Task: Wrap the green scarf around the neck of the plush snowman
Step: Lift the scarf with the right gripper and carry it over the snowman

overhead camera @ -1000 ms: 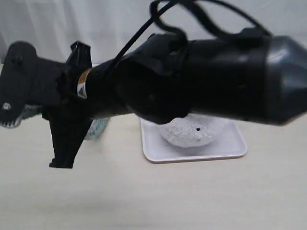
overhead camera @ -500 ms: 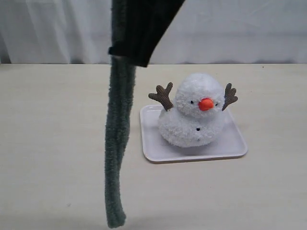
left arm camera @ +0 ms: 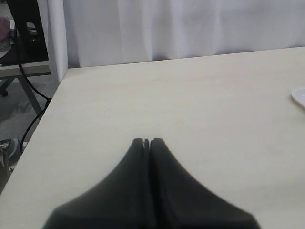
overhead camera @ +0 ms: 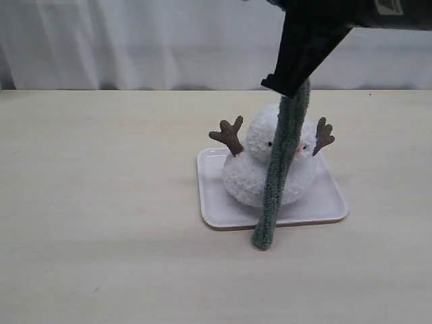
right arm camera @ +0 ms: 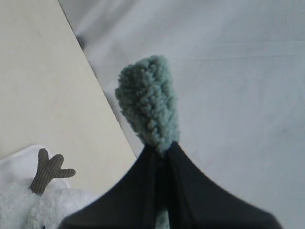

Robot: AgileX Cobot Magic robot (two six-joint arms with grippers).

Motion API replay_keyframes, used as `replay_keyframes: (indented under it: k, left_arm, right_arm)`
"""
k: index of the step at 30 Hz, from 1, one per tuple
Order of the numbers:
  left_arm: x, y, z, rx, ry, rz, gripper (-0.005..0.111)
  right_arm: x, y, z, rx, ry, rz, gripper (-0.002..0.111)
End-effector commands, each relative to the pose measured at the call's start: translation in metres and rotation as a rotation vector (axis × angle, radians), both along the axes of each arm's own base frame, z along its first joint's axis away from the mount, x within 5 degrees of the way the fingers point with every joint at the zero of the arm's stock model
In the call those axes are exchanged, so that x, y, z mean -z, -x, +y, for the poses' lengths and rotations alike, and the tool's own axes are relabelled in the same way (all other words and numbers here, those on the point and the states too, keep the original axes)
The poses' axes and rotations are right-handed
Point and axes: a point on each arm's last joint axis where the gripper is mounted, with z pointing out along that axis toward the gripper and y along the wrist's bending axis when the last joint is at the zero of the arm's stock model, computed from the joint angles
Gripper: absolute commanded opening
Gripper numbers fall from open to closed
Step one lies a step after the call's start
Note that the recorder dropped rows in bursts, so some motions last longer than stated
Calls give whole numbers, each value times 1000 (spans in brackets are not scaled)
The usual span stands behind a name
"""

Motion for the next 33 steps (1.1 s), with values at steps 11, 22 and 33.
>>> replay_keyframes:
  k: [11, 22, 33]
  left_arm:
    - [0, 0, 0, -4, 7, -13, 0]
    - [0, 0, 0, -4, 7, -13, 0]
    - [0, 0, 0, -4, 7, -13, 0]
  right_arm:
    - [8, -30, 16, -171, -252, -49, 4]
    - [51, -83, 10, -105, -201, 14, 4]
    - [51, -103, -23, 2, -196, -1, 4]
